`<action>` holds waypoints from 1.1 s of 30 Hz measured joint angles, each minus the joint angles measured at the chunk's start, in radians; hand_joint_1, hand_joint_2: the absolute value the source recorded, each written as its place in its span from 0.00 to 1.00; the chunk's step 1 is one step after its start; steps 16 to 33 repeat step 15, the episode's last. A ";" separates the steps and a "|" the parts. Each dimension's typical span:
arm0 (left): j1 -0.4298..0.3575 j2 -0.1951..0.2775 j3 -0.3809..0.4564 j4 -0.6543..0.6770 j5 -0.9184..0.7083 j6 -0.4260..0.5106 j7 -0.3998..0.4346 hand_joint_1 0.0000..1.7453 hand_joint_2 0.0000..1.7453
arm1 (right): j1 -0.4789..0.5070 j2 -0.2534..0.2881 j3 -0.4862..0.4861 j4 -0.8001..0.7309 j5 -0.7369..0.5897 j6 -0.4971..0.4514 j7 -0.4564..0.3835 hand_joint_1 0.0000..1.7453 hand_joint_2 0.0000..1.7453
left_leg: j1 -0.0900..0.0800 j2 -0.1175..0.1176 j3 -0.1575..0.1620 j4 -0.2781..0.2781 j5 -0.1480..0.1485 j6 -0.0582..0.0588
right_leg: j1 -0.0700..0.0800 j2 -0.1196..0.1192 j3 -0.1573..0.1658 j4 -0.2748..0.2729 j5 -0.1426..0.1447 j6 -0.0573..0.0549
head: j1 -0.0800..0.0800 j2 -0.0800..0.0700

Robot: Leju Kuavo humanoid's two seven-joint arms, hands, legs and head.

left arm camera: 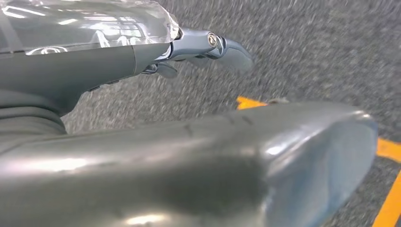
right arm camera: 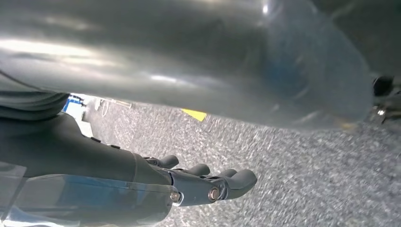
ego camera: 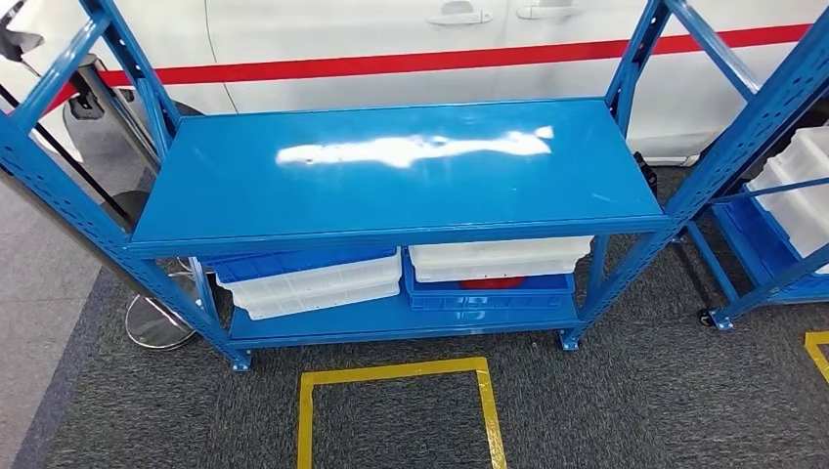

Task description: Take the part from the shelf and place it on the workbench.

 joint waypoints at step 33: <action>-0.004 0.005 -0.008 0.000 0.001 0.000 -0.001 0.00 0.00 | -0.003 0.003 -0.009 -0.001 0.006 -0.008 0.002 0.00 0.00 | -0.003 0.003 0.031 -0.029 -0.010 0.049 | -0.010 -0.002 -0.059 0.143 -0.086 0.040 | 0.000 0.000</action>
